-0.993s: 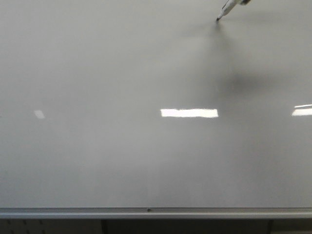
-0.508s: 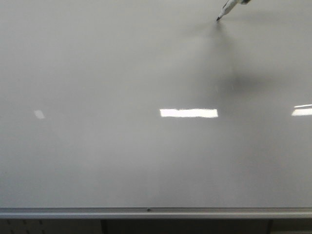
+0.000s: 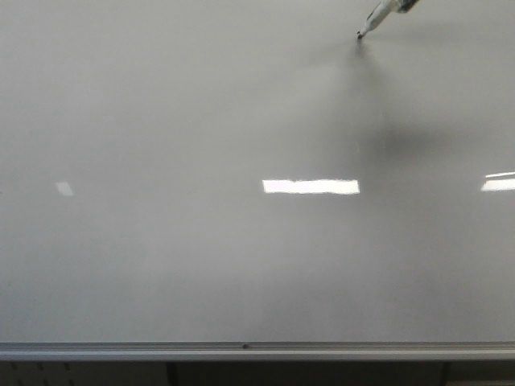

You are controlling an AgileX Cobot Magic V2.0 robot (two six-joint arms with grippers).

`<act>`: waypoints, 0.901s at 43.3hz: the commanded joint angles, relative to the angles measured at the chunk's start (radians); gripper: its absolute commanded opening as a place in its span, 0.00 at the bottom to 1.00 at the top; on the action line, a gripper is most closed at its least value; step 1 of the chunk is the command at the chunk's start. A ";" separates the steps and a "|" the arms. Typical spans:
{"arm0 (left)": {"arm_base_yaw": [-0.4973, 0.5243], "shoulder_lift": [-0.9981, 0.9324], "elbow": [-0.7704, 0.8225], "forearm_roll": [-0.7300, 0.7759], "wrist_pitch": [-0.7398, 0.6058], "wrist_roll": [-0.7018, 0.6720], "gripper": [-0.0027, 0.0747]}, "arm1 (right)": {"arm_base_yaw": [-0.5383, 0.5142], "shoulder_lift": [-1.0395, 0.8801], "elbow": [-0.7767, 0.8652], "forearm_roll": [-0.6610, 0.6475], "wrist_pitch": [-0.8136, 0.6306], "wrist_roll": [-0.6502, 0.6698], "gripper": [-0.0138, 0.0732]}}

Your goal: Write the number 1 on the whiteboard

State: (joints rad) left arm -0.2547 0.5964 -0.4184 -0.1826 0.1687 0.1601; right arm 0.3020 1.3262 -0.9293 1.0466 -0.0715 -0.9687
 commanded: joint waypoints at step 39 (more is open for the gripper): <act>0.002 0.001 -0.029 -0.001 -0.083 -0.008 0.01 | 0.002 -0.032 0.254 0.024 0.030 -0.008 0.09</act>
State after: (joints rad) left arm -0.2547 0.5964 -0.4184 -0.1826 0.1687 0.1601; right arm 0.3020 1.3203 -0.6700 1.0703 -0.0231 -0.9687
